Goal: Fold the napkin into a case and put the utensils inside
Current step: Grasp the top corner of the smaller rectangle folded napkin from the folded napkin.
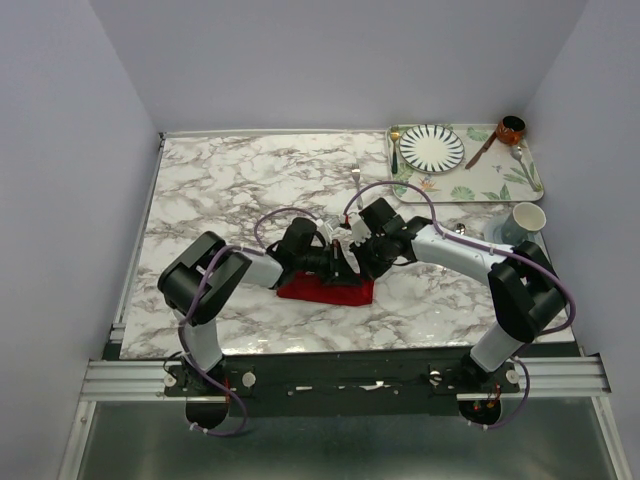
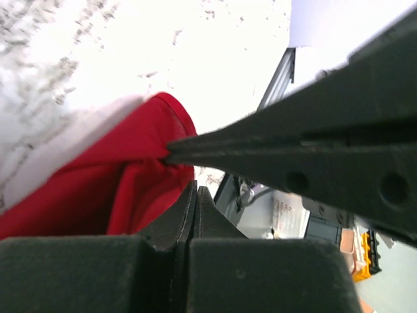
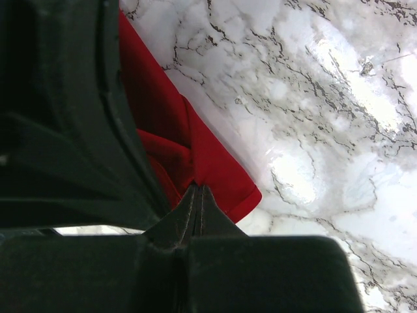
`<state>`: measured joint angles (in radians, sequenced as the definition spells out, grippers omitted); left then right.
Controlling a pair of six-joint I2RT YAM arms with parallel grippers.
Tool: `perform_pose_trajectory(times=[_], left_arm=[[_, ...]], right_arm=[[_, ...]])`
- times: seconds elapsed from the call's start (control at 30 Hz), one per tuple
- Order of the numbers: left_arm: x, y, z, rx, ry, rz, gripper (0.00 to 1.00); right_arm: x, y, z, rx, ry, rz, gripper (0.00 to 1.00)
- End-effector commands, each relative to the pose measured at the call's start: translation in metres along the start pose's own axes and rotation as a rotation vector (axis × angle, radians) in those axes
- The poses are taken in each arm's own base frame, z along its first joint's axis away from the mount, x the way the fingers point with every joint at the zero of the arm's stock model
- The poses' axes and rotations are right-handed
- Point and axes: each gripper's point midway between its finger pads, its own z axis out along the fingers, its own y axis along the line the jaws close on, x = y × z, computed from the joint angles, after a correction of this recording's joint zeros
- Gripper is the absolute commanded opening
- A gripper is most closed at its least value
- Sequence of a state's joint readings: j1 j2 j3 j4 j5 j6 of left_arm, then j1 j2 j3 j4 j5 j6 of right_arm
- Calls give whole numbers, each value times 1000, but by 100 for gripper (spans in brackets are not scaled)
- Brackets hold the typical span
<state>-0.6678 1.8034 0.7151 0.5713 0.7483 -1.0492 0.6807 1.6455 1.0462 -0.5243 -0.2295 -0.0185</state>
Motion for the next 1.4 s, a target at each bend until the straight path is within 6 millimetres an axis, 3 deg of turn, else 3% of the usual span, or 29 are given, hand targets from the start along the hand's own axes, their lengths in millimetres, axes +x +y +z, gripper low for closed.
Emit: perform_pose_trajectory(times=[0.0,0.17,0.47,0.57,0.63,0.73,0.97,1.1,1.37], left_arm=[[-8,17,11,-56,-25,-23,0],[-6,43,13,-134,-28,-65,0],[-9,57,17,-148,-13,-85,0],[-13,46,19,-100,-12,-76,0],[-20,26,20,-21,-27,-45,1],[-22,12,16,23,-26,-22,6],[-18,-1,-18,20,-40,16,23],[-13,-8,-33,16,-21,96,26],[4,12,-39,-75,36,44,25]], right_arm=[[-6,2,-2,6,-19,-1,1],[-4,2,-4,9,-22,1,1],[-3,11,-8,-40,-33,-9,1],[-2,14,-7,-57,-30,-10,1],[-1,14,-6,-58,-27,-10,1],[2,10,-4,-40,-18,-6,1],[6,0,-1,10,-2,-5,1],[5,1,0,7,-4,-4,1],[2,1,0,6,-4,2,1]])
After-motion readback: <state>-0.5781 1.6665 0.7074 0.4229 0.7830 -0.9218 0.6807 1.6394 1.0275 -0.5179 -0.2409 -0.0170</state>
